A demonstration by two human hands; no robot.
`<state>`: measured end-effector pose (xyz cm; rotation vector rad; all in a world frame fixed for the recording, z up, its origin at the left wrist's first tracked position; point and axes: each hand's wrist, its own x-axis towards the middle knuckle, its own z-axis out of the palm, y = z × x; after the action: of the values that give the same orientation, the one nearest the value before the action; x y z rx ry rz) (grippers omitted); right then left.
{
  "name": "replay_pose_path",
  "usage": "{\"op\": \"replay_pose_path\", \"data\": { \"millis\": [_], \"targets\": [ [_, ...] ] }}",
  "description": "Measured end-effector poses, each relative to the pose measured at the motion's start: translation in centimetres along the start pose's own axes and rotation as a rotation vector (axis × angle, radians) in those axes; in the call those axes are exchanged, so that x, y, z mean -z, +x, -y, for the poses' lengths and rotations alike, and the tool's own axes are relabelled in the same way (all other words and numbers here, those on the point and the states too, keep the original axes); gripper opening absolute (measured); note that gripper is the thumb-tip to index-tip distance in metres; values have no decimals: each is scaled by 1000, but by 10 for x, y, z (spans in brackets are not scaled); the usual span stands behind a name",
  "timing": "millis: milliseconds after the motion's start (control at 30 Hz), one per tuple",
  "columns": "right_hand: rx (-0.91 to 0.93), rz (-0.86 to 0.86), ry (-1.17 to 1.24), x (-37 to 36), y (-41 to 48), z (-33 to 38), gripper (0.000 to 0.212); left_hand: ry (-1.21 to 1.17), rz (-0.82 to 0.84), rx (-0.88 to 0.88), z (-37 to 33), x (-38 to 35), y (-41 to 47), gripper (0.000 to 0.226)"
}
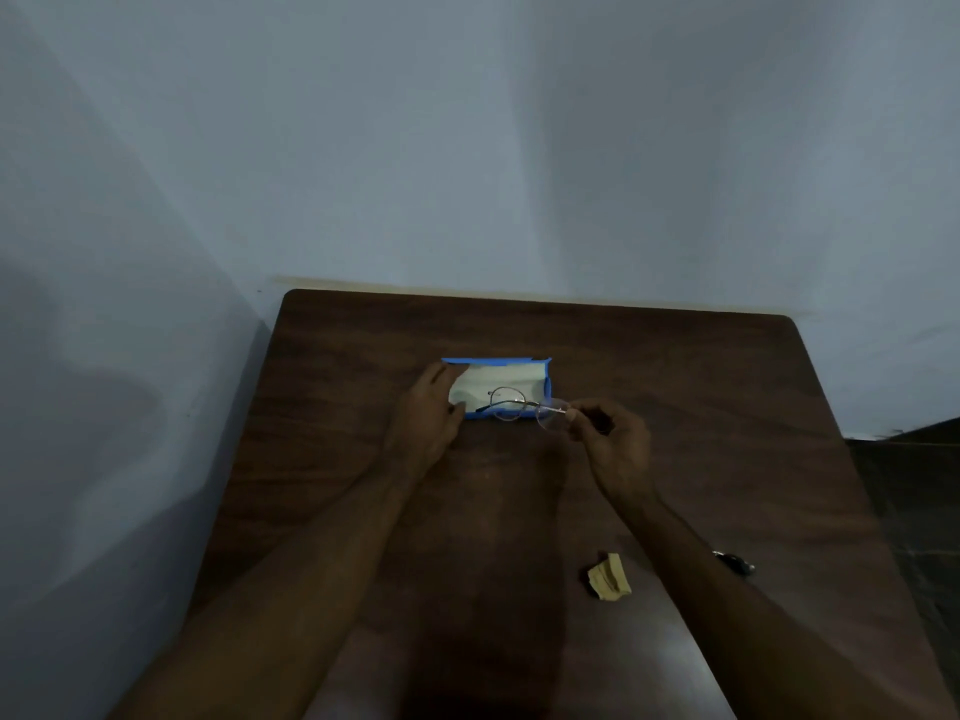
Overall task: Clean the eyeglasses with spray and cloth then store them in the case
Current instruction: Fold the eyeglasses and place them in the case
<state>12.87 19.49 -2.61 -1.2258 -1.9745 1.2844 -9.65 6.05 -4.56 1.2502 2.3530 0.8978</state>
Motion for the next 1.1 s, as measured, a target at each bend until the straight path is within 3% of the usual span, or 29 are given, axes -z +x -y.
{"op": "replay_pose_path", "data": {
  "millis": [267, 733, 1100],
  "targets": [
    [21, -36, -78, -29, 34, 4, 6, 21, 122, 14, 2, 7, 16, 82],
    [1, 74, -510, -69, 62, 14, 13, 74, 133, -9, 12, 3, 21, 83],
    [211, 91, -928, -72, 56, 14, 20, 58, 105, -21, 17, -3, 18, 82]
  ]
}}
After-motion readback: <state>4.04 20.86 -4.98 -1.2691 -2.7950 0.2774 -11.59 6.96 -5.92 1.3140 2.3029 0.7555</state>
